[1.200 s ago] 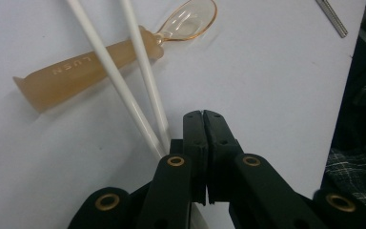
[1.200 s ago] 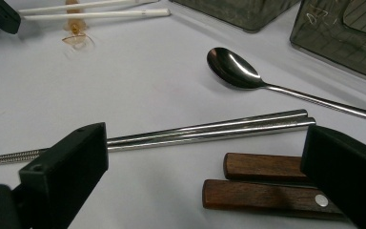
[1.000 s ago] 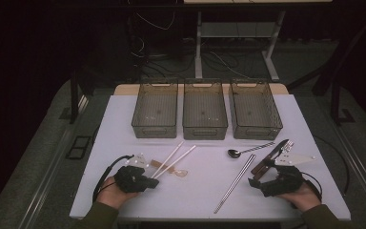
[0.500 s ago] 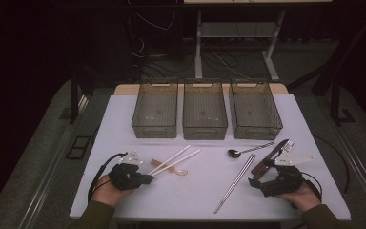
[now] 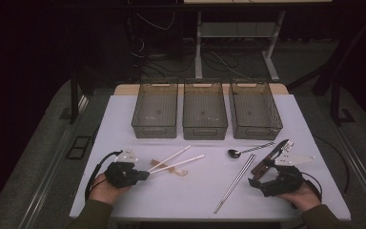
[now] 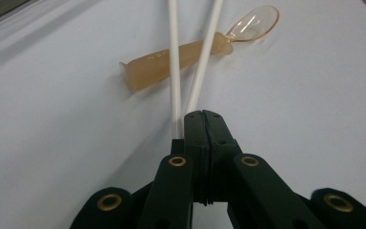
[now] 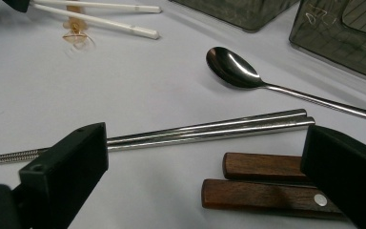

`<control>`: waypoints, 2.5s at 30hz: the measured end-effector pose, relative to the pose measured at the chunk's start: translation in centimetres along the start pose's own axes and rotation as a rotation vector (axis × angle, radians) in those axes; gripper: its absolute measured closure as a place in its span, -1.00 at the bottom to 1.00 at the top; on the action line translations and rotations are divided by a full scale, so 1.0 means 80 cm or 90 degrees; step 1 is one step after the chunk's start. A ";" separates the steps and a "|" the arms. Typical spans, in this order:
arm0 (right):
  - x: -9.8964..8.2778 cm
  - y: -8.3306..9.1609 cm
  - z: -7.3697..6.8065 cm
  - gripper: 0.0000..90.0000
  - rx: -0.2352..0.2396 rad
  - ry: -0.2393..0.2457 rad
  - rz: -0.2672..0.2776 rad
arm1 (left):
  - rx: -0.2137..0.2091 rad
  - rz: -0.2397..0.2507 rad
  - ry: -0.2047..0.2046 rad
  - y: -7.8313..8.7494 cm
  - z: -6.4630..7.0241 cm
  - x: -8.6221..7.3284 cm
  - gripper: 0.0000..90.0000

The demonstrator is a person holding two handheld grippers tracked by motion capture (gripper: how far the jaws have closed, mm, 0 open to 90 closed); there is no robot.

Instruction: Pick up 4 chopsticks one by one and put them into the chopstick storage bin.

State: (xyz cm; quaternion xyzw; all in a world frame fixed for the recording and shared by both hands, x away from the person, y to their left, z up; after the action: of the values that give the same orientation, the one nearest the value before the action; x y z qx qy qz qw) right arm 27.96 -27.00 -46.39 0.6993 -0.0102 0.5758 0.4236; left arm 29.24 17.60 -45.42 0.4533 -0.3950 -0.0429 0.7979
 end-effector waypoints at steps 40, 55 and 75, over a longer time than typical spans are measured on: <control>0.000 -0.001 0.000 -0.95 0.004 -0.004 0.002 | -0.043 0.058 0.017 -0.009 0.007 0.068 0.22; -0.001 0.000 0.001 -0.95 0.004 -0.005 0.004 | 0.006 -0.026 0.012 -0.063 -0.004 0.100 0.35; 0.000 0.001 0.000 -0.95 0.004 -0.003 0.003 | 0.037 -0.069 -0.003 -0.083 0.001 0.091 0.63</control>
State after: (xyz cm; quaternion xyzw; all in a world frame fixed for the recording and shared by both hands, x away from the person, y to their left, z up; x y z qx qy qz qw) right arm 27.94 -27.06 -46.39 0.7022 -0.0113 0.5749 0.4199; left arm 36.07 10.54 -46.12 0.4971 -0.3730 -0.0759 0.7797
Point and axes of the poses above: each handheld gripper's, and its own axes: y roughly backward along the jaws, x roughly out of its top, z roughly to its right, the point moved 4 cm from there along -y, roughly forward along the jaws, and after that the axes turned 13 degrees about y, right-handed, at the moved point
